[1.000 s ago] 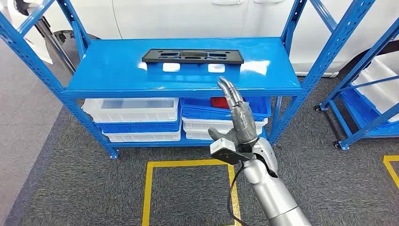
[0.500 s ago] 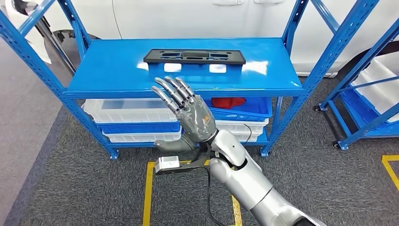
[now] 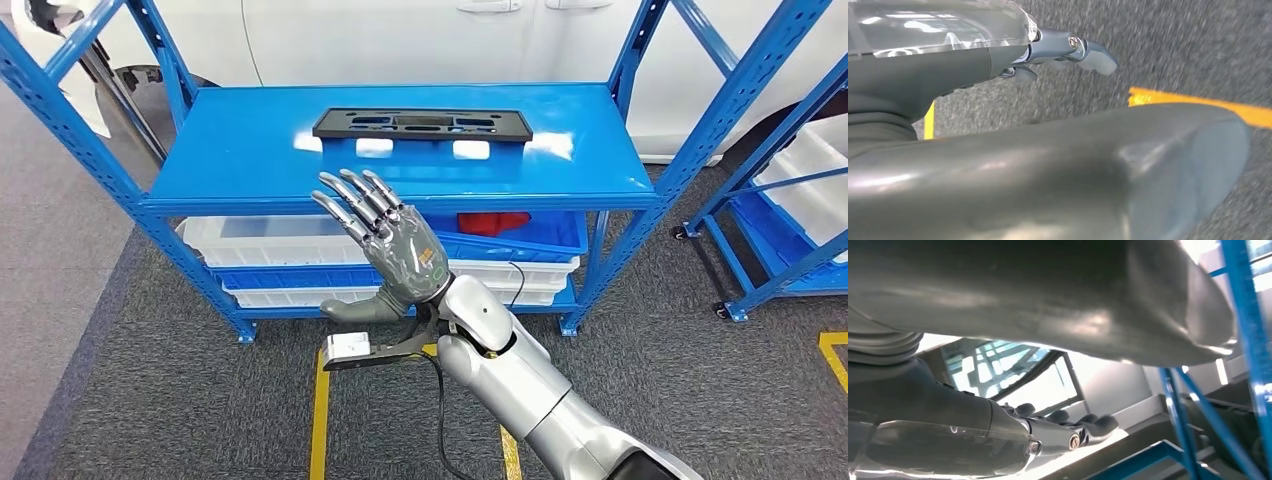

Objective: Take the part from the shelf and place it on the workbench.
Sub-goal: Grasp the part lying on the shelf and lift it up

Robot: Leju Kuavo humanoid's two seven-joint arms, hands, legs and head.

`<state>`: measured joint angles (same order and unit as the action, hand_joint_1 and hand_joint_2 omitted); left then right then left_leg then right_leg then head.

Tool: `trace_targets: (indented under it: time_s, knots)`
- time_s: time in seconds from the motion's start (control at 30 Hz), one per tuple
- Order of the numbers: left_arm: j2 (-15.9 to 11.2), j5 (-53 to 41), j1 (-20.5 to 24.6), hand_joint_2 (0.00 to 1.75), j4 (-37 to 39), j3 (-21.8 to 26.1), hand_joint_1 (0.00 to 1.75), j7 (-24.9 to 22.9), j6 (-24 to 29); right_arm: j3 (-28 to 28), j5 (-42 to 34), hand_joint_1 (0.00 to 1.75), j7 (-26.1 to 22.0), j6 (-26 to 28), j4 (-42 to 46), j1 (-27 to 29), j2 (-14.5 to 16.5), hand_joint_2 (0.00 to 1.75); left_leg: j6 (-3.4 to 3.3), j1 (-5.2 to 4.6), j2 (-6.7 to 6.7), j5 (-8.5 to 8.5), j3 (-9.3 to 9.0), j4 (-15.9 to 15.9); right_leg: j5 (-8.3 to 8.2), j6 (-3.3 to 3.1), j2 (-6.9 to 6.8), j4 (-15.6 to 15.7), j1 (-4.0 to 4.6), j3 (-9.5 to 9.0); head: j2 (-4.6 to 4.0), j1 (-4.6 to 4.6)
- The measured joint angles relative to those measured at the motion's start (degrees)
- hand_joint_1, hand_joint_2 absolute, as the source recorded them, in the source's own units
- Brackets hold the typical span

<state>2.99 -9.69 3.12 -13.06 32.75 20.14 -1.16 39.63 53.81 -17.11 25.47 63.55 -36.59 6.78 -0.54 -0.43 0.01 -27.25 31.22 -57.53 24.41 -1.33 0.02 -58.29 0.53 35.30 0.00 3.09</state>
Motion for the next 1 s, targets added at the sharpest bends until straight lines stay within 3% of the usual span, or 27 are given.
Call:
trace_targets:
  time_s: [0.1, 0.2, 0.27, 0.4, 0.47, 0.5, 0.57, 0.6, 0.63, 0.67, 0.73, 0.77, 0.8, 0.83, 0.9, 0.93, 1.0]
  knots:
    - [-0.1, -0.4, 0.1, 0.00, 0.0, 0.1, 0.00, 0.1, 0.0, -0.4, 0.0, 0.00, 0.3, 1.0, -0.7, -0.2, 0.1, 0.00, 0.81, 0.14, 0.04, -1.47, 0.66, -2.2, 0.13, -0.24, 0.10, 1.2, -0.65, -1.38, 0.00, 0.01]
    - [-0.1, -0.6, 0.0, 0.00, 0.1, 0.2, 0.00, 0.1, 0.0, -0.7, 0.0, 0.00, 0.7, 1.9, -1.7, -0.3, 0.2, 0.00, 1.75, 0.80, 0.02, -5.29, 6.24, -12.4, 0.84, -0.43, 0.04, 1.6, -0.82, -2.59, 0.00, 0.02]
    - [-0.2, -0.6, -0.1, 0.00, 0.1, 0.2, 0.00, 0.1, 0.0, -0.9, 0.0, 0.00, 1.0, 2.1, -2.3, -0.2, 0.2, 0.00, 2.09, 1.06, 0.03, -6.45, 8.85, -16.6, 1.21, -0.39, 0.05, 1.6, -0.84, -2.93, 0.00, 0.02]
    - [-0.2, -0.6, -0.1, 0.00, 0.1, 0.2, 0.00, 0.1, 0.0, -0.9, 0.1, 0.00, 1.1, 2.2, -2.4, -0.2, 0.3, 0.00, 2.14, 1.12, 0.03, -6.47, 9.30, -17.2, 1.29, -0.37, 0.06, 1.5, -0.85, -3.00, 0.00, 0.02]
    - [-0.2, -0.8, -0.2, 0.00, 0.1, 0.3, 0.00, 0.1, 0.0, -1.4, 0.4, 0.00, 1.6, 3.0, -3.1, -0.2, 0.3, 0.00, 2.44, 1.41, 0.04, -3.99, 9.48, -15.5, 1.85, -0.11, 0.18, 1.4, -1.01, -3.62, 0.00, 0.02]
    - [-0.1, -1.0, -0.3, 0.00, 0.2, 0.5, 0.00, 0.1, 0.0, -2.2, 1.1, 0.00, 2.8, 4.0, -4.1, -0.3, 0.3, 0.00, 2.36, 1.59, 0.01, -1.48, 8.22, -11.5, 2.59, 0.43, 0.32, 1.3, -1.07, -4.22, 0.00, 0.02]
    - [-0.1, -1.5, -0.3, 0.00, 0.3, 0.9, 0.00, 0.1, 0.0, -4.7, 2.7, 0.00, 5.8, 6.6, -7.0, -0.9, 0.3, 0.00, 1.44, 1.67, -0.07, 2.35, 5.37, -3.9, 4.20, 1.85, 0.52, 1.1, -1.30, -5.36, 0.00, 0.02]
    - [0.0, -1.8, -0.3, 0.00, 0.4, 1.1, 0.00, 0.1, 0.1, -6.1, 3.5, 0.00, 7.3, 7.7, -8.4, -1.3, 0.2, 0.00, 0.70, 1.63, -0.12, 3.04, 4.03, -1.1, 5.01, 2.54, 0.52, 0.5, -1.36, -5.51, 0.00, 0.01]
    - [-0.1, -2.0, -0.3, 0.00, 0.4, 1.2, 0.00, 0.2, 0.1, -7.3, 3.8, 0.00, 7.9, 8.4, -9.3, -1.7, 0.2, 0.00, 0.13, 1.56, -0.13, 2.75, 3.77, -1.0, 5.77, 2.87, 0.42, -1.0, -1.45, -4.86, 0.00, 0.01]
    - [-0.1, -2.1, -0.3, 0.00, 0.4, 1.2, 0.00, 0.2, 0.1, -8.1, 4.0, 0.00, 8.0, 8.7, -9.9, -1.9, 0.2, 0.00, -0.27, 1.56, -0.13, 2.53, 3.46, -0.9, 6.91, 3.03, 0.34, -3.9, -1.46, -3.30, 0.00, 0.00]
    - [-0.1, -2.2, -0.2, 0.00, 0.4, 1.2, 0.00, 0.2, 0.1, -9.1, 4.1, 0.00, 8.2, 9.1, -11.0, -2.1, 0.1, 0.00, -0.80, 1.35, -0.13, 1.97, 2.96, -0.9, 9.49, 3.12, 0.23, -12.5, -1.36, 2.04, 0.00, -0.01]
    - [-0.1, -2.2, -0.2, 0.00, 0.4, 1.2, 0.00, 0.2, 0.1, -9.5, 4.1, 0.00, 8.2, 9.1, -11.5, -2.1, 0.1, 0.00, -0.95, 1.18, -0.16, 1.65, 2.64, -0.9, 9.96, 3.04, 0.23, -16.1, -1.30, 4.73, 0.00, -0.01]
    - [-0.1, -2.2, -0.2, 0.00, 0.4, 1.2, 0.00, 0.2, 0.1, -9.7, 4.1, 0.00, 8.2, 9.1, -11.9, -2.0, 0.0, 0.00, -1.07, 0.97, -0.22, 1.28, 2.19, -0.9, 9.20, 2.80, 0.23, -17.6, -1.19, 6.50, 0.00, -0.01]
    - [-0.1, -2.2, -0.2, 0.00, 0.4, 1.2, 0.00, 0.2, 0.1, -9.9, 4.1, 0.00, 8.2, 9.1, -12.3, -2.0, 0.0, 0.00, -1.15, 0.73, -0.29, 0.88, 1.62, -0.9, 7.14, 2.36, 0.23, -16.6, -1.01, 7.01, 0.00, -0.01]
    - [0.0, -2.3, -0.3, 0.00, 0.4, 1.3, 0.00, 0.2, 0.1, -10.3, 4.2, 0.00, 8.2, 9.1, -12.8, -2.1, 0.0, 0.00, -1.25, 0.32, -0.42, -0.02, 0.34, -0.8, 1.16, 0.84, 0.24, -9.0, -0.28, 5.14, 0.00, -0.01]
    - [0.1, -2.3, -0.3, 0.00, 0.5, 1.3, 0.00, 0.2, 0.0, -10.5, 4.2, 0.00, 8.2, 9.1, -12.9, -2.1, 0.0, 0.00, -1.16, 0.09, -0.47, -0.42, -0.13, -0.8, -0.96, -0.01, 0.21, -5.2, 0.13, 3.84, 0.00, 0.01]
    - [0.3, -2.3, -0.2, 0.00, 0.7, 1.3, 0.00, 0.2, 0.0, -10.7, 4.3, 0.00, 8.3, 9.2, -13.3, -2.3, -0.1, 0.00, -0.78, 0.12, -0.49, -0.95, -0.46, -0.6, -2.03, -0.98, 0.16, -1.1, 0.80, 2.32, 0.00, -0.02]
